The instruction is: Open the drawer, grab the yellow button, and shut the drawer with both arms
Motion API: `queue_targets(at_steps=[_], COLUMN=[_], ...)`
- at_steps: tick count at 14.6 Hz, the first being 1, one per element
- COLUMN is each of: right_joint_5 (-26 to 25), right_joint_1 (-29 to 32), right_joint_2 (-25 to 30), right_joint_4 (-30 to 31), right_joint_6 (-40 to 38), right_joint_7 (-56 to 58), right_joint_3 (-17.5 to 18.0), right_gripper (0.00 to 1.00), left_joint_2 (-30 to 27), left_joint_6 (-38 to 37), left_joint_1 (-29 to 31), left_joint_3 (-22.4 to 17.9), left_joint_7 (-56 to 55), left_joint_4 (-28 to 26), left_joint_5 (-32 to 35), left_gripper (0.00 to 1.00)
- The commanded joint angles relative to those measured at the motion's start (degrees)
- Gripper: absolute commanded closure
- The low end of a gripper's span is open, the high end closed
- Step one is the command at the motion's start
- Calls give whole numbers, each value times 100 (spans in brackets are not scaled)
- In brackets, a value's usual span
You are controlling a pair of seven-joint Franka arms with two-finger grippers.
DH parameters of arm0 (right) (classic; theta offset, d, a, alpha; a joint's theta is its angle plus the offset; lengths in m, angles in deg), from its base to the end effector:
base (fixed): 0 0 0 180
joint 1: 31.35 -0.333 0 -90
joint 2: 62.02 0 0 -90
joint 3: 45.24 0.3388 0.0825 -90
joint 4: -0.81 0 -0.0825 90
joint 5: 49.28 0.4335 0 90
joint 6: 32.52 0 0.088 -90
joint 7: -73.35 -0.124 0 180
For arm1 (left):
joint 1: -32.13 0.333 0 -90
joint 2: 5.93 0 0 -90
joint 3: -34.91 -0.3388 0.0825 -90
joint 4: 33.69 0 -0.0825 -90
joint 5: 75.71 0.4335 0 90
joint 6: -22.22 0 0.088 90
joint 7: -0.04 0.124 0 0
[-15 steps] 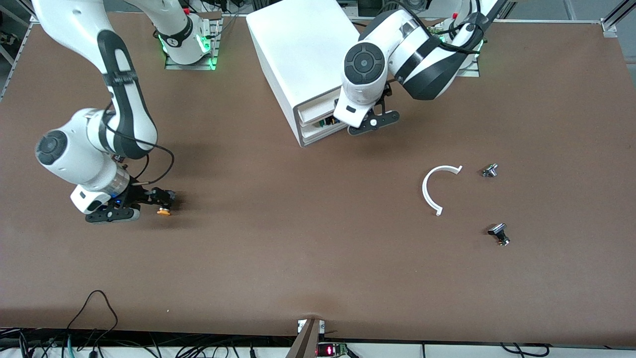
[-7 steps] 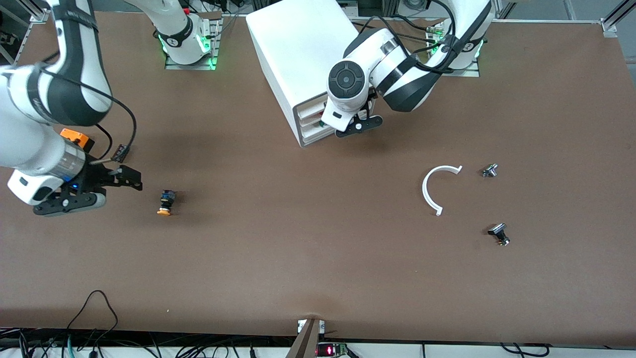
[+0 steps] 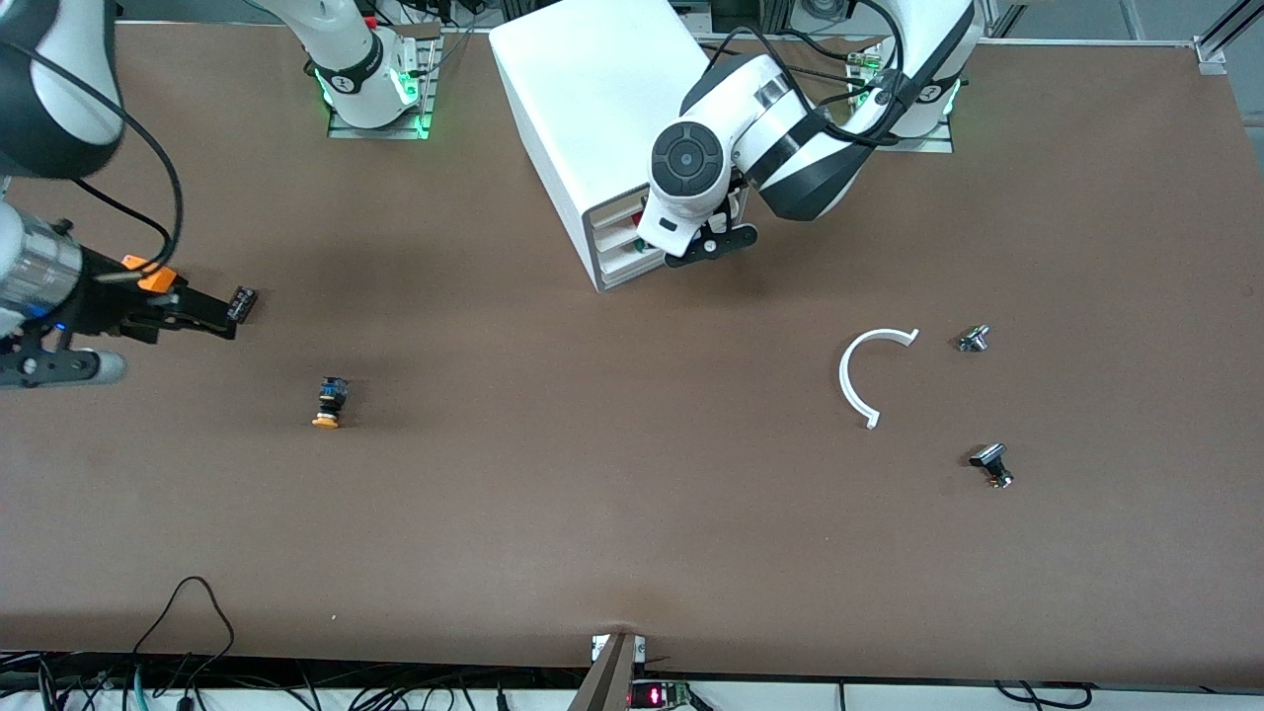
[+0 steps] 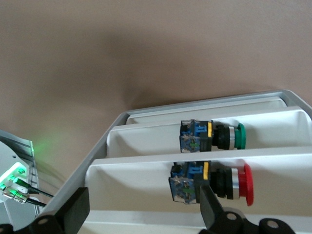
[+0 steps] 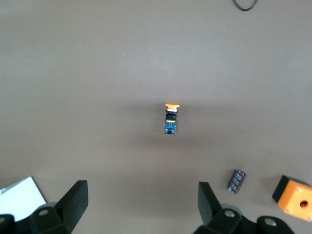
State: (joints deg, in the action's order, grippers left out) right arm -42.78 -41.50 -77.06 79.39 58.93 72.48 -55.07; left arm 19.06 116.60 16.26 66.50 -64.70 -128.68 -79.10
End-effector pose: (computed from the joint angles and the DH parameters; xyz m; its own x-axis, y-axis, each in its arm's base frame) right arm 0.6875 0.0321 0.5690 0.9993 -0.0082 -0.0352 -0.0106 -0.9976 -0.0683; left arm 0.4649 -0.4695 0.3500 0.8534 0.3287 -0.4046 0.2587 -0.9408 -0.2189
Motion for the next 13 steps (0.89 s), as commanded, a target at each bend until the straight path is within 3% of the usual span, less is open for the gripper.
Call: queue_targets(at_steps=[1, 3, 8, 11, 13], right_joint_5=[-333, -571, -580, -589, -641], right_joint_1=[749, 1022, 1032, 1041, 1041], right_joint_2=[378, 685, 1177, 1556, 1872], right_joint_4=[-9, 43, 358, 1060, 1649], right_joint_6=[-477, -663, -892, -447, 151], right_joint_7=[-833, -994, -1081, -1108, -1082], right_joint_3=[1015, 1439, 1475, 1397, 1300], right_gripper=[0, 0, 0, 0, 0], left_joint_2=[-178, -354, -592, -1213, -1801], left_joint_6=[-673, -912, -1492, -1318, -932], left_joint_1=[635, 856, 1559, 1385, 1367], left_joint_3=[75, 14, -57, -1204, -1716], left_joint_7=[493, 1171, 2761, 4402, 4960], left_joint_4=[322, 446, 1261, 1045, 545], left_joint_5=[172, 207, 629, 559, 550], left_gripper=[0, 0, 0, 0, 0])
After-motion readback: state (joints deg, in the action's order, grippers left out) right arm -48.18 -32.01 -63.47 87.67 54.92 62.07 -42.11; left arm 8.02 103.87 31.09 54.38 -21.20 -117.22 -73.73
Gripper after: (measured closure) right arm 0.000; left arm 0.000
